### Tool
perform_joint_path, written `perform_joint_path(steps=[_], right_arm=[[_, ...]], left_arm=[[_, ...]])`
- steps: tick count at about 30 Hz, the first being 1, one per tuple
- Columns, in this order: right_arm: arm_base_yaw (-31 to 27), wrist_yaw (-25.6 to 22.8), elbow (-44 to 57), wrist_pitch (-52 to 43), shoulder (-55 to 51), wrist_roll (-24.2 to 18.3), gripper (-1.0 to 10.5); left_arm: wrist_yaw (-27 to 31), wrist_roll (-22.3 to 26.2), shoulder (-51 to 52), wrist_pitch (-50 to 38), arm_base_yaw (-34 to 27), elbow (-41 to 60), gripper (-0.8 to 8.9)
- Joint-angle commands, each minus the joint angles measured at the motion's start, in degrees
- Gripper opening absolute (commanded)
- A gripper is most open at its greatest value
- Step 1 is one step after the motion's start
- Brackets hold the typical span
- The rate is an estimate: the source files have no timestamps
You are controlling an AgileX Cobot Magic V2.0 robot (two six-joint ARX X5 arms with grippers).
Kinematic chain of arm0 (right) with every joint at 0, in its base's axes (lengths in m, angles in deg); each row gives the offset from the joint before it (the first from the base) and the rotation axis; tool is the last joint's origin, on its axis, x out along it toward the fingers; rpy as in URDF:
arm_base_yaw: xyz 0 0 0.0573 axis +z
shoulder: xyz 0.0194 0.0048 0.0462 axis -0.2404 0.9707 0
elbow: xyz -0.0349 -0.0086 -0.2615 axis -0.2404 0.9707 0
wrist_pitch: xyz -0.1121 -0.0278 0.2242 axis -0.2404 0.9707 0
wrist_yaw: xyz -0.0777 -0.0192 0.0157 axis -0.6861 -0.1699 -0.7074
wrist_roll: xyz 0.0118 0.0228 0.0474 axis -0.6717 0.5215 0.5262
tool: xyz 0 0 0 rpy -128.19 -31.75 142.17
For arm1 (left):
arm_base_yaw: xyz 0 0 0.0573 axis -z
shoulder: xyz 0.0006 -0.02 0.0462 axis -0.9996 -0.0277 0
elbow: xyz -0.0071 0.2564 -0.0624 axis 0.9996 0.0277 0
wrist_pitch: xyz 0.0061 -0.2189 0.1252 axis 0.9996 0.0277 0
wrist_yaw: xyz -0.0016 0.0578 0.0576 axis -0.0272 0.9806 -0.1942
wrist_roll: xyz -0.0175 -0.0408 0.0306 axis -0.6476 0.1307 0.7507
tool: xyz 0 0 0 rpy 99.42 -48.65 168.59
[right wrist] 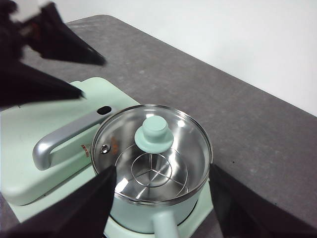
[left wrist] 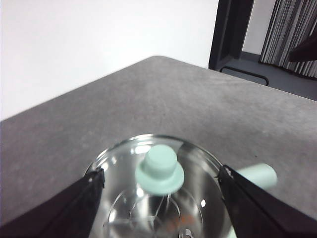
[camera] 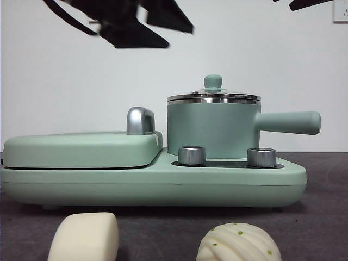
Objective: Put the buns in a small steamer
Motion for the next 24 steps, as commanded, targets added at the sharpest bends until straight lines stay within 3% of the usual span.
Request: perform_joint_path(steps=[1, 13, 24], right_arm=[[0.24, 0.00, -0.96, -0.35, 0.42, 0.61, 3.0], [0.09, -1.29, -0.96, -0.35, 0.42, 0.57, 3.0], [0.09, -1.88, -0.96, -0.35, 0.44, 0.59, 3.0]], left_arm=[[1.31, 0.72, -4.61, -3.28, 1.25, -2.67, 3.60], [1.55, 0.76, -19.02, -3.30, 3.85, -14.75, 3.60], [1.73, 3.41, -22.14, 2.03, 4.42, -16.24, 3.35]])
